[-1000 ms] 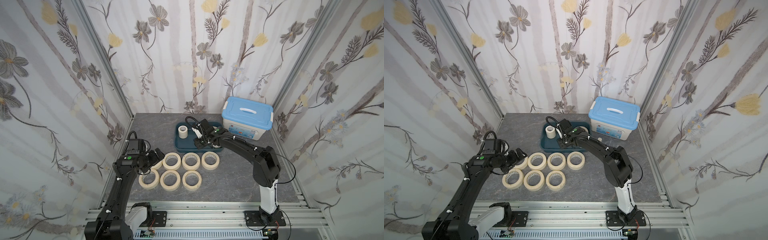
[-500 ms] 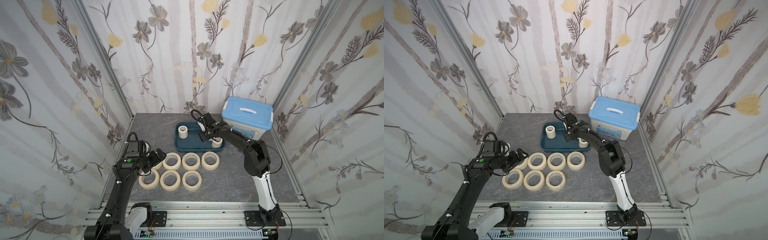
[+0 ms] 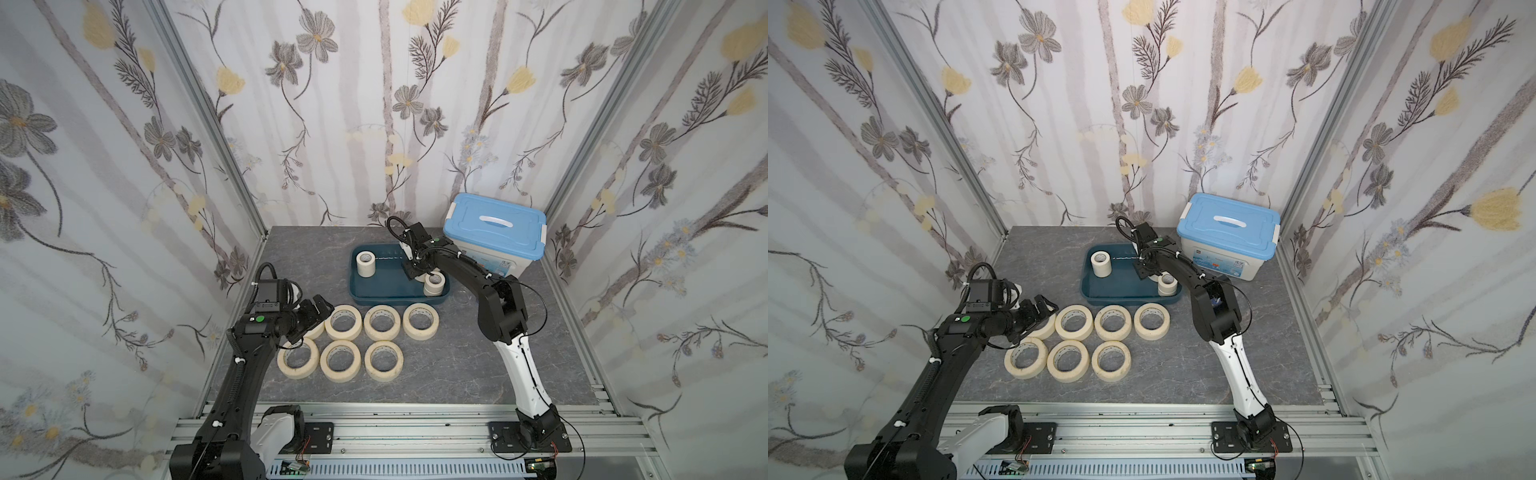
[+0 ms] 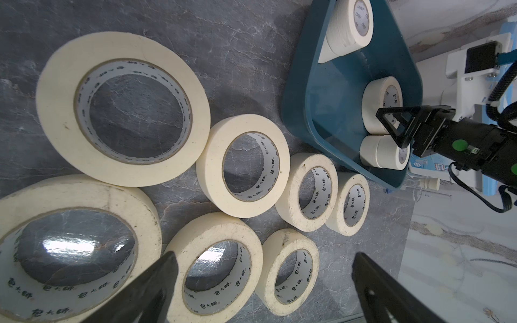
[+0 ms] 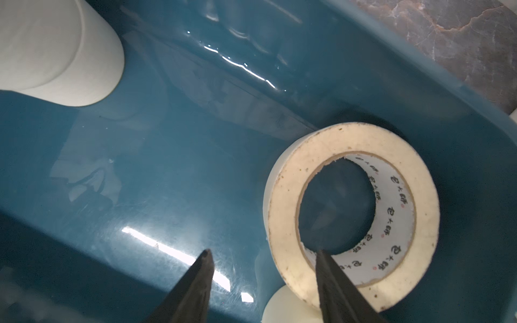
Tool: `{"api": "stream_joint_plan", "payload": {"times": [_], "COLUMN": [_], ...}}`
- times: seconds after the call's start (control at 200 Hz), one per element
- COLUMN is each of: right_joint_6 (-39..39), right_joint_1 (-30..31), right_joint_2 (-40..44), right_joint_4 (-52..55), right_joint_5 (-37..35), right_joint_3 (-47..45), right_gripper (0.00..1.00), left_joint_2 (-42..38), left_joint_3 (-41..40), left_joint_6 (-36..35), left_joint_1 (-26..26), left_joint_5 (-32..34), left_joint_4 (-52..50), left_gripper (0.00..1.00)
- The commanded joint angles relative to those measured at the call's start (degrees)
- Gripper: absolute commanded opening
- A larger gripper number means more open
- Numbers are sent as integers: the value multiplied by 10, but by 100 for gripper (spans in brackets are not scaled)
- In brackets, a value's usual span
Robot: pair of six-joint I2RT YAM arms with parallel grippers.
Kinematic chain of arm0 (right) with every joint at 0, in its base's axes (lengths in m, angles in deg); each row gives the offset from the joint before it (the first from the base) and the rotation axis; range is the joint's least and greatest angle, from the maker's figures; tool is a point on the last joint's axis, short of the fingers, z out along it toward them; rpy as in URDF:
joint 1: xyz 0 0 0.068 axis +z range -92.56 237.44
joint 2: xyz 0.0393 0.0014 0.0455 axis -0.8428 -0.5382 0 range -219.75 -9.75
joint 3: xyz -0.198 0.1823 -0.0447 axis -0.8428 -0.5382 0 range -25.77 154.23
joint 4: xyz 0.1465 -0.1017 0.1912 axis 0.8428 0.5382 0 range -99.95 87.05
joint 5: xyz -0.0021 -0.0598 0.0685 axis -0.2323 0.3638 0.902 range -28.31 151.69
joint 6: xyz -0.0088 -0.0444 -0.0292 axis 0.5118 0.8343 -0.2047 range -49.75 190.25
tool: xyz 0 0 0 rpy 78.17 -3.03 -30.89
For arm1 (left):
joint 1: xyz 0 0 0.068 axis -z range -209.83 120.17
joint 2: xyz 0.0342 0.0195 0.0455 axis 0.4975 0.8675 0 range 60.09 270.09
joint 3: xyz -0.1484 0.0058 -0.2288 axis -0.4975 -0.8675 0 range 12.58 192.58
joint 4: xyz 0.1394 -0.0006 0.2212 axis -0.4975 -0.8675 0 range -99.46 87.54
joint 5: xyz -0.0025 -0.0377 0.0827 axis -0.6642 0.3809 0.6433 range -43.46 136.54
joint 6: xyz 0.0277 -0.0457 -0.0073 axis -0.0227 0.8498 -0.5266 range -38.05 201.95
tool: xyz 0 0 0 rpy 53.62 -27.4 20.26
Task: Take out the art tape in the storage box
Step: Pick up the art tape from the storage box.
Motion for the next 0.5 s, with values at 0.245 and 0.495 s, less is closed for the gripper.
{"api": "stream_joint_plan", "payload": {"times": [0.245, 0.495], "right_joint_6": [23, 28], "right_joint_1": [-10, -10], "right_joint_2": [-57, -79], "right_joint_4": [33, 39], "right_joint_5": [0, 9], "right_joint_3": [73, 98], "right_gripper": [58, 48], "left_joint_2": [20, 34], "left_joint_3": [11, 17], "left_joint_6": [-6, -7], "left_joint_1": [1, 1], "left_joint_5": [5, 7], "left_joint_4": [15, 16], "left_gripper": [100, 100]}}
